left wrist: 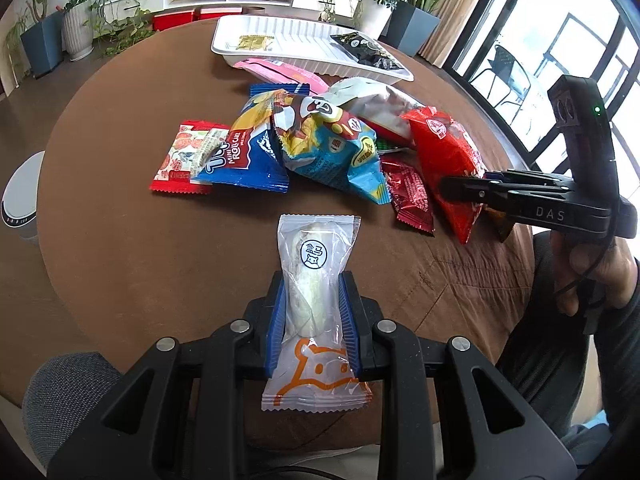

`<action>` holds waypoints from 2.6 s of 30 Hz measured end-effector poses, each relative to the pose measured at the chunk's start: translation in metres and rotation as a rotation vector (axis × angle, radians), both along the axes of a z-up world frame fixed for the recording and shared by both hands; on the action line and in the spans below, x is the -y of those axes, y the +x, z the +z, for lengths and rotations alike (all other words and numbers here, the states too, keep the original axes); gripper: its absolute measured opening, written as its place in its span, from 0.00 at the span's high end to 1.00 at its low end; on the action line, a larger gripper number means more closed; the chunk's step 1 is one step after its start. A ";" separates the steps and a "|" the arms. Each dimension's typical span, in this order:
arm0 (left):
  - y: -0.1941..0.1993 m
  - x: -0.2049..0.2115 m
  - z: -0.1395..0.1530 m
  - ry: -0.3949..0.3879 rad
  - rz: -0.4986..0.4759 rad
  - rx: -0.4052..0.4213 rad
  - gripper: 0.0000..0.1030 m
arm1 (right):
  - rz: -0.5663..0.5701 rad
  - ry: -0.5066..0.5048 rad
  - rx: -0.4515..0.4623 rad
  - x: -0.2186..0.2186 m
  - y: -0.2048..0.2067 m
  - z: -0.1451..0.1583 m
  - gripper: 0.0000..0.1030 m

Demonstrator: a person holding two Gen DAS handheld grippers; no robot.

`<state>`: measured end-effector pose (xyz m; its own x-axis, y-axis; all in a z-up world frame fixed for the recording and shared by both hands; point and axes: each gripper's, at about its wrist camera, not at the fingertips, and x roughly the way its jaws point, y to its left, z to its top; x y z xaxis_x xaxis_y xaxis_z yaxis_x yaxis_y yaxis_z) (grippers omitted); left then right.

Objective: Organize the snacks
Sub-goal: 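Grasp the red Mylikes bag with the right tool while the left tool holds the white bar, then carry the white bar with the left tool to the tray while the right tool carries the red bag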

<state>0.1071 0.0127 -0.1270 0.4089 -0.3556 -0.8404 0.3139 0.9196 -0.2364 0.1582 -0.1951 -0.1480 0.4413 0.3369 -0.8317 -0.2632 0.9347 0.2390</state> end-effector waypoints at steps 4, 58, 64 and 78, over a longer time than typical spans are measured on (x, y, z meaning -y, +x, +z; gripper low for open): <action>0.000 0.001 0.003 -0.024 -0.002 0.002 0.77 | -0.010 0.047 0.001 0.002 -0.003 0.004 0.65; 0.330 0.041 0.049 0.049 -0.081 0.152 0.77 | -0.246 0.239 -0.040 0.041 0.235 0.054 0.65; 0.345 0.047 0.019 0.089 -0.080 0.132 0.77 | -0.246 0.193 -0.080 0.035 0.254 0.030 0.65; 0.344 0.036 -0.015 0.102 -0.033 0.085 0.74 | -0.228 0.097 -0.084 0.021 0.269 0.007 0.64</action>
<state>0.4510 -0.0230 -0.1417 0.4695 -0.2845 -0.8359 0.3588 0.9265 -0.1138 0.4273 -0.2159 -0.1409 0.4453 0.3164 -0.8376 -0.0238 0.9393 0.3422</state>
